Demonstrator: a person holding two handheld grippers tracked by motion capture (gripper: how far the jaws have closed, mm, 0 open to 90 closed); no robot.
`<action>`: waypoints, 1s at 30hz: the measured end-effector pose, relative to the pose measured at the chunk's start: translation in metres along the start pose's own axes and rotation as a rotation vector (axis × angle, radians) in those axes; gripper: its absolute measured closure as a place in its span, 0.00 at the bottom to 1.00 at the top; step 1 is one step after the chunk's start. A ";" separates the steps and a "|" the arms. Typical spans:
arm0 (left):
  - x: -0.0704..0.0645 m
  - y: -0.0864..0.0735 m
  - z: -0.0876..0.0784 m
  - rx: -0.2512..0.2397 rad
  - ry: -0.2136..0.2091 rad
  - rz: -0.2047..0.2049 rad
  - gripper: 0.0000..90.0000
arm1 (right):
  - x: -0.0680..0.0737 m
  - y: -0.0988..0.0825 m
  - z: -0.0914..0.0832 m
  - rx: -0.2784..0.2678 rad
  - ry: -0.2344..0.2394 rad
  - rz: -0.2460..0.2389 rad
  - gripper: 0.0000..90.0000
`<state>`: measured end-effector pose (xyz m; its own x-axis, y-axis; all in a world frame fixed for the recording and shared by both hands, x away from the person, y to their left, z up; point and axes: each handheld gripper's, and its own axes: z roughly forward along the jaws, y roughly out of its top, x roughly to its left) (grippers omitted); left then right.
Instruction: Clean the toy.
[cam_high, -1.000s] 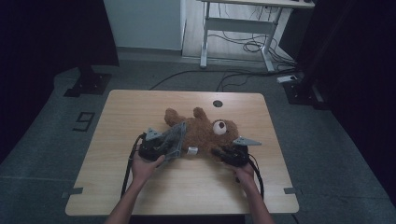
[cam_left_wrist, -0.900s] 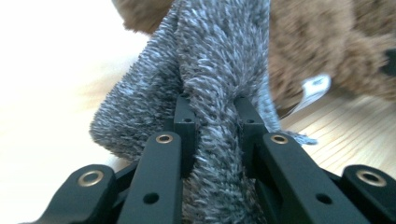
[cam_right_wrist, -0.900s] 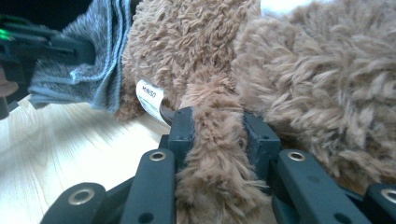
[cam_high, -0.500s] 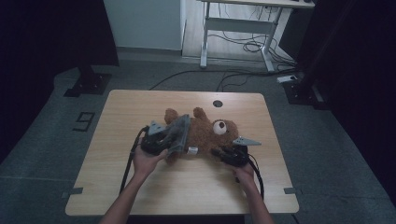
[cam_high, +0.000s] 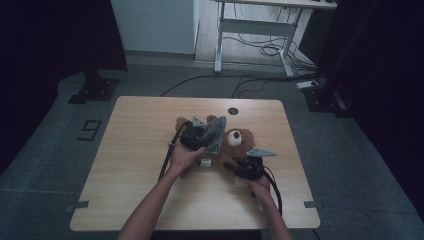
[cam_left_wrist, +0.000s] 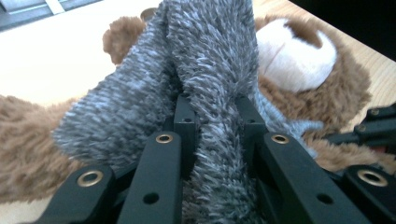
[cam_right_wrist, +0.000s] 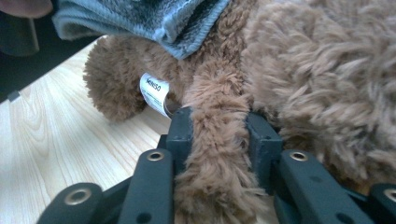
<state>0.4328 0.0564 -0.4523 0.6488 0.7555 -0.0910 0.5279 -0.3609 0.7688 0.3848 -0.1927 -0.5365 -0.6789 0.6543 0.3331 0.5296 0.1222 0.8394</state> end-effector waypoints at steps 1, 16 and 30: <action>0.002 -0.008 -0.003 -0.008 -0.012 -0.010 0.84 | 0.002 0.000 0.000 0.007 -0.010 -0.004 0.64; 0.002 -0.049 -0.027 -0.021 -0.017 0.005 0.85 | -0.014 0.007 -0.060 -0.124 -0.135 0.009 0.19; -0.003 -0.058 -0.030 -0.031 -0.036 -0.022 0.84 | -0.025 0.003 -0.024 -0.019 -0.132 0.021 0.36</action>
<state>0.3837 0.0914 -0.4781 0.6571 0.7424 -0.1305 0.5255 -0.3271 0.7854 0.3908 -0.2264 -0.5317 -0.5941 0.7493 0.2926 0.5323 0.0936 0.8414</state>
